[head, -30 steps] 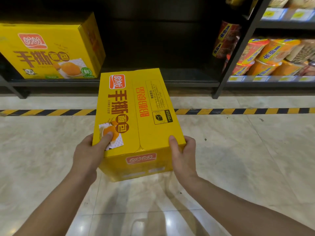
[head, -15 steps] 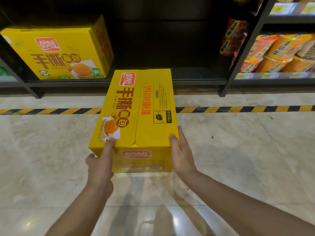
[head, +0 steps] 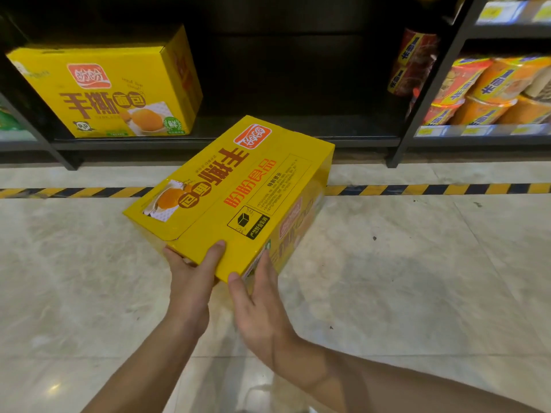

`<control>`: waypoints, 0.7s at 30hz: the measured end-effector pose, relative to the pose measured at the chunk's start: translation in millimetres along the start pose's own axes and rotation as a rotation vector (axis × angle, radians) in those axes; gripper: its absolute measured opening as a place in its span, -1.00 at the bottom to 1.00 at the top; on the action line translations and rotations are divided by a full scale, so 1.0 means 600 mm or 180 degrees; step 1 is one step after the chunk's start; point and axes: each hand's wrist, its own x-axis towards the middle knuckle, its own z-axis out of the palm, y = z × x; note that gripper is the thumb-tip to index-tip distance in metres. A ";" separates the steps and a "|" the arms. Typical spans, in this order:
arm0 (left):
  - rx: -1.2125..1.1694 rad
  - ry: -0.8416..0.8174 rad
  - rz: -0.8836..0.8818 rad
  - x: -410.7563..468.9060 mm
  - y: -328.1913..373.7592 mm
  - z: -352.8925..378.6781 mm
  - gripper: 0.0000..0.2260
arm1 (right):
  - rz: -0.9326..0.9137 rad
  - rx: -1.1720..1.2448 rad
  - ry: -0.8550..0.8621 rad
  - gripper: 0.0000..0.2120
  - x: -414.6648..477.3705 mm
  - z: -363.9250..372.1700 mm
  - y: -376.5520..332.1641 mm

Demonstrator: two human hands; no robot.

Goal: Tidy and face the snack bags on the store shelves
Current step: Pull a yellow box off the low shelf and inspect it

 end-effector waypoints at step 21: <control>0.0723 -0.1251 -0.0121 0.103 0.068 -0.101 -0.09 | 0.1048 0.0625 0.1140 0.41 0.155 -0.090 -0.006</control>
